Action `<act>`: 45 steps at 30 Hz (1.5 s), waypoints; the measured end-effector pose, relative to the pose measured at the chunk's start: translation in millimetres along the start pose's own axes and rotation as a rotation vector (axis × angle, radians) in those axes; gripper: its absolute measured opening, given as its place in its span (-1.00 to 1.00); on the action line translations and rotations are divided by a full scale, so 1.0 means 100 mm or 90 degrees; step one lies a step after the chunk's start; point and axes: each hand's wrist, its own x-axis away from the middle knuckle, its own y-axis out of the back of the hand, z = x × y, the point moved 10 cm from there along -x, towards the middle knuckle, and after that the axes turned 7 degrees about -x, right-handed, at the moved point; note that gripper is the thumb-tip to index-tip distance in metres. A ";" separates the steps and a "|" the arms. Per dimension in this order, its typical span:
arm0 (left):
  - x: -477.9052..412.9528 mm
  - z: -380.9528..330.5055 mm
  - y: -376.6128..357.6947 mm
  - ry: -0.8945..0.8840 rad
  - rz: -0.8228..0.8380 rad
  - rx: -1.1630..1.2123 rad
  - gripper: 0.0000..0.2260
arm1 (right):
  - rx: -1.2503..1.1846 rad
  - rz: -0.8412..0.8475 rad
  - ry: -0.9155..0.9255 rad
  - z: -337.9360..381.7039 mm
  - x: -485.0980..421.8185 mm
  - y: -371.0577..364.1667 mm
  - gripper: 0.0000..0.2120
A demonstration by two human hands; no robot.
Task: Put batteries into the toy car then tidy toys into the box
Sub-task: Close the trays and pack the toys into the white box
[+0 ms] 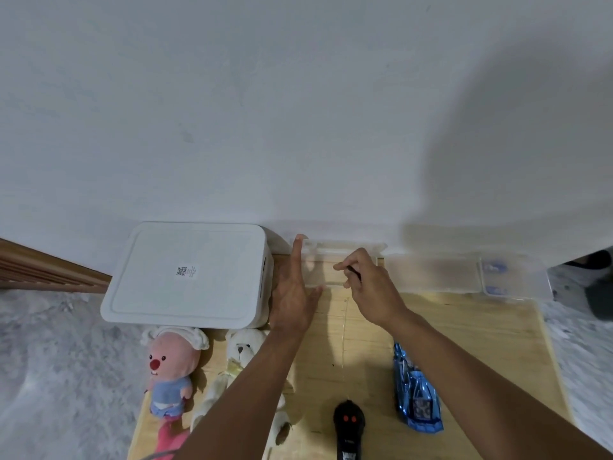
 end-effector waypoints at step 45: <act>0.14 -0.14 0.09 -0.069 0.010 0.049 -0.15 | 0.448 -0.246 0.181 0.33 0.22 0.55 -0.64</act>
